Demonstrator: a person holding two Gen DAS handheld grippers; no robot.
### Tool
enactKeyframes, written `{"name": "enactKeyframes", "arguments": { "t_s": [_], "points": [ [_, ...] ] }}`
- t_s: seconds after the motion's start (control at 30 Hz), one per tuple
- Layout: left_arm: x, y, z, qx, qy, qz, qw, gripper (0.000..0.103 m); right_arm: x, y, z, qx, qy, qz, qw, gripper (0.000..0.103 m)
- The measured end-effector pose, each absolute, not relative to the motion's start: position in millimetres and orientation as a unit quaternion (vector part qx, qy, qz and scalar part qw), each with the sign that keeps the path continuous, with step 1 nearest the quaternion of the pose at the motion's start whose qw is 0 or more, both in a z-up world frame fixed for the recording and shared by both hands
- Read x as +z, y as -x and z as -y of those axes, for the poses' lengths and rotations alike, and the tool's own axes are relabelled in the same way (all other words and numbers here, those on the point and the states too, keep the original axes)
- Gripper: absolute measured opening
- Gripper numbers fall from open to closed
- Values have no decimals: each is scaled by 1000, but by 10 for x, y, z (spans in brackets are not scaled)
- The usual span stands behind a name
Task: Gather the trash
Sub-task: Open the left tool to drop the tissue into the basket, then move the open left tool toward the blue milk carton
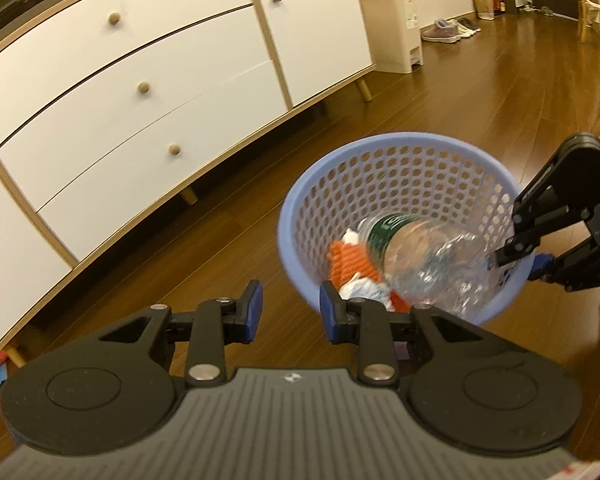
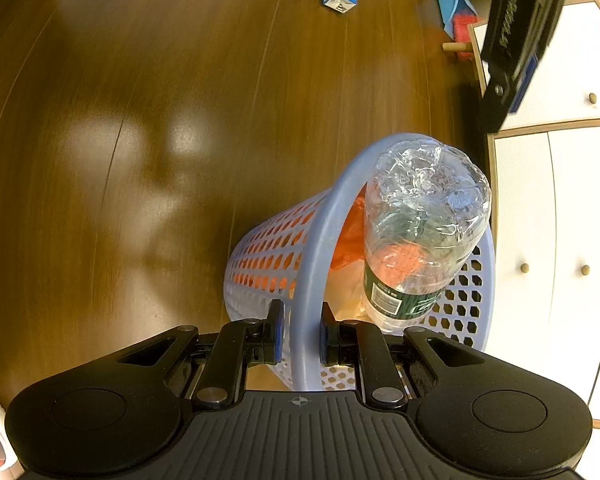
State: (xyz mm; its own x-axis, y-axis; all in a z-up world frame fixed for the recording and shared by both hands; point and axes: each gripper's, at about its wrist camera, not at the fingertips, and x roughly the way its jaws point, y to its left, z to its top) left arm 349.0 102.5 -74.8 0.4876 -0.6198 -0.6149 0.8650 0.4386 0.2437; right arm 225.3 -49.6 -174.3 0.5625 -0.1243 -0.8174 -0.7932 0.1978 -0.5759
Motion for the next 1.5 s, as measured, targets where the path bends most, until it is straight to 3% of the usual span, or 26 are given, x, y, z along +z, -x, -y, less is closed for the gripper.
{"name": "enactKeyframes", "arguments": {
  "t_s": [0.27,0.73,1.23,1.37,1.5],
  "points": [
    [-869,-3637,-1448,-407,-278,-249,834,31,-1737,-2273,517,246,572,-400,673,13],
    [-1776,-4221,-2800,-286,-295,-331,850,36,-1712,-2295,536,232,546,-408,694,13],
    [-2602,-4809,-3284,-248,-335,-351,839,43,-1652,-2337,555,237,539,-411,696,14],
    [-2708,-4948,-3334,-257,-357,-346,829,52,-1637,-2349,557,237,537,-414,696,14],
    [-2813,-5134,-3398,-266,-369,-352,818,68,-1620,-2399,550,236,531,-421,697,14]
  ]
}}
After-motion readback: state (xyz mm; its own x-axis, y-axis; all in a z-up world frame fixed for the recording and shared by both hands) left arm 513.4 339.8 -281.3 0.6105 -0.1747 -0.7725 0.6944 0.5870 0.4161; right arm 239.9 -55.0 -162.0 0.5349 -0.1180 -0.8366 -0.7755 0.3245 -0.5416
